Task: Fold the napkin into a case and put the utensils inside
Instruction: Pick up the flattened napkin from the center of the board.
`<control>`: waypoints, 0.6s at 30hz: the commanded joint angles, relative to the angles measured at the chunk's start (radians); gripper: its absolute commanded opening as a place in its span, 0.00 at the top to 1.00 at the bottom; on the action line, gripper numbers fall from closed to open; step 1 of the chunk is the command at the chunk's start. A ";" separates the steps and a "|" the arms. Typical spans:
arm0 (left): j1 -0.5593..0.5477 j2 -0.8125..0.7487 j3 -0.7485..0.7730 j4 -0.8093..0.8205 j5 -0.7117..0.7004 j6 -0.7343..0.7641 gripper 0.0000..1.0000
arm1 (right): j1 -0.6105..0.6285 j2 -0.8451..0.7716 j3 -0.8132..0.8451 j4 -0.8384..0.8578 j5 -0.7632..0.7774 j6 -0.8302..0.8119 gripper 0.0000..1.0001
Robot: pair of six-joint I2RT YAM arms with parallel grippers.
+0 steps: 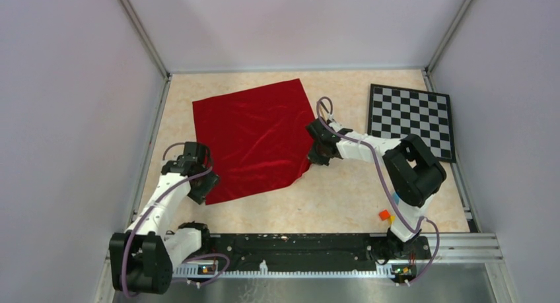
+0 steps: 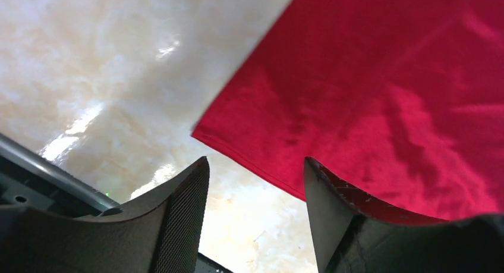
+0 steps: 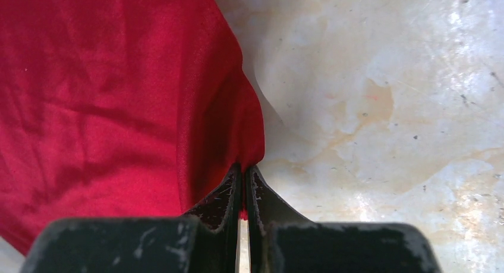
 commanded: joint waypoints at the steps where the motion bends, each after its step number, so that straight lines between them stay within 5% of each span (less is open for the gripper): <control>1: 0.013 0.038 -0.051 -0.017 -0.110 -0.149 0.37 | -0.012 -0.011 -0.052 0.072 -0.057 -0.033 1.00; 7: 0.026 0.073 -0.103 0.060 -0.168 -0.142 0.33 | -0.023 -0.021 -0.095 0.107 -0.094 -0.060 1.00; 18: 0.027 0.125 -0.090 0.089 -0.155 -0.099 0.45 | -0.037 -0.016 -0.111 0.108 -0.085 -0.063 1.00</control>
